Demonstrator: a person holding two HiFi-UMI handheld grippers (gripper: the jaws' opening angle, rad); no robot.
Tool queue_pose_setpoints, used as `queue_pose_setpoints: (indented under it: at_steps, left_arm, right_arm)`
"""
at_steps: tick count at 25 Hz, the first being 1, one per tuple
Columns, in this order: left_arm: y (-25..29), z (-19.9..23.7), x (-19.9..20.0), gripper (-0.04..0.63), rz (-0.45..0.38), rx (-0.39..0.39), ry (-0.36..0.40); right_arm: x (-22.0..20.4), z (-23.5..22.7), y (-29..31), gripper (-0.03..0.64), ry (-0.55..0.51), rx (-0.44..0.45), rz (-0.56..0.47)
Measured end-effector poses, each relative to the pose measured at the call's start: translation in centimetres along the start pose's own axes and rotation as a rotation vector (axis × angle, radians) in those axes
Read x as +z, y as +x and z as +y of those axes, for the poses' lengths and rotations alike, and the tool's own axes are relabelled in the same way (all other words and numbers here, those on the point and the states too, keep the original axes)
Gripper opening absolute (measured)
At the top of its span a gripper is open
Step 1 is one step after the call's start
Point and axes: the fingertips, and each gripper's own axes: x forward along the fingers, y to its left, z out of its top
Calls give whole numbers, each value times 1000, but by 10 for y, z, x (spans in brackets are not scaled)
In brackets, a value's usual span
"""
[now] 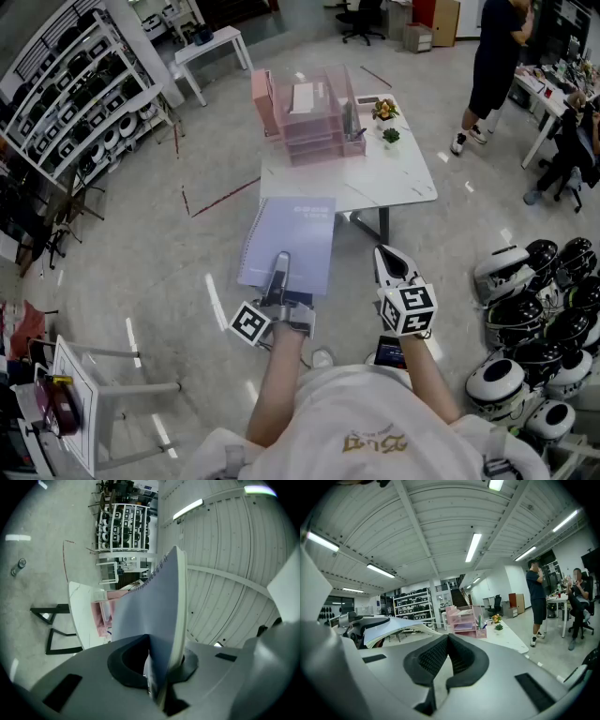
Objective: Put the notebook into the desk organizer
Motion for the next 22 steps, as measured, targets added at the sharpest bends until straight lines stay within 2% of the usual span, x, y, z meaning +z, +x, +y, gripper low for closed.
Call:
queue_pose_setpoints:
  at_steps: [10,22]
  left_arm:
    - [6,-4,-7,52,2,-7,11]
    - [21,-18,-27,53,-16,-22,24]
  right_arm:
    - [9,-8,-3,11,-24,-3,-20]
    - [20,-33,-9,11,1,17,-45]
